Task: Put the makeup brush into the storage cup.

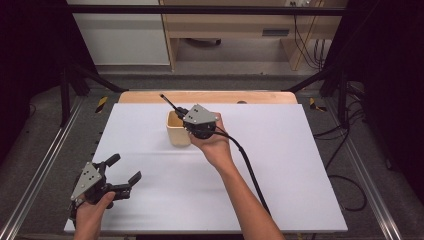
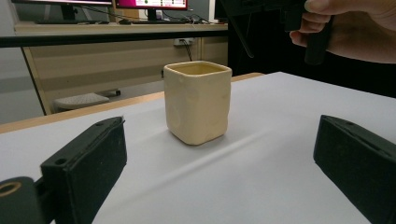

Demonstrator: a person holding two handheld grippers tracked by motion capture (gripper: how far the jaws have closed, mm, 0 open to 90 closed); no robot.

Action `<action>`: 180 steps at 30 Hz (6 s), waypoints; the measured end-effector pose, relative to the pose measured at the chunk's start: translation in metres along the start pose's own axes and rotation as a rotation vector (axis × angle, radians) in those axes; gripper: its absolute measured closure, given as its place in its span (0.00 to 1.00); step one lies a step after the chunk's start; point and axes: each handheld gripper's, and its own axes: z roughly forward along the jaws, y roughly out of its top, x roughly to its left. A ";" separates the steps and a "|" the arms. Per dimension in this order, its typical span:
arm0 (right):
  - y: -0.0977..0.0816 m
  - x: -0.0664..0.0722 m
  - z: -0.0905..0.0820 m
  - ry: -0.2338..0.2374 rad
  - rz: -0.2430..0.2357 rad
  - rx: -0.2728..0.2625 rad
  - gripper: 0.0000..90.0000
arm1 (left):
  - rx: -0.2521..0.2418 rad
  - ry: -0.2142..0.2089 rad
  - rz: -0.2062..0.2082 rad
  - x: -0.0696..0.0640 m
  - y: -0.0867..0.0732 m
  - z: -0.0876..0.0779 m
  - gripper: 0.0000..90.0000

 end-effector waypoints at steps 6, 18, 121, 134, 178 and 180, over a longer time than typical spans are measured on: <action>0.002 -0.001 0.005 0.002 0.004 -0.006 0.93 | 0.001 0.000 -0.001 0.000 0.000 0.000 0.03; 0.003 0.003 0.016 0.010 0.000 -0.022 0.93 | -0.005 0.004 -0.008 0.001 -0.001 -0.001 0.03; -0.014 0.001 0.044 0.021 0.062 -0.058 0.93 | -0.010 0.002 -0.007 0.001 0.001 -0.002 0.03; -0.020 0.003 0.046 0.029 0.070 -0.039 0.93 | -0.009 0.000 -0.006 0.001 0.001 -0.002 0.03; -0.016 -0.004 0.020 0.020 0.126 -0.038 0.77 | -0.011 0.005 -0.010 0.002 0.001 -0.003 0.03; -0.016 -0.004 0.020 0.019 0.130 -0.037 0.77 | -0.011 0.005 -0.009 0.002 0.001 -0.003 0.03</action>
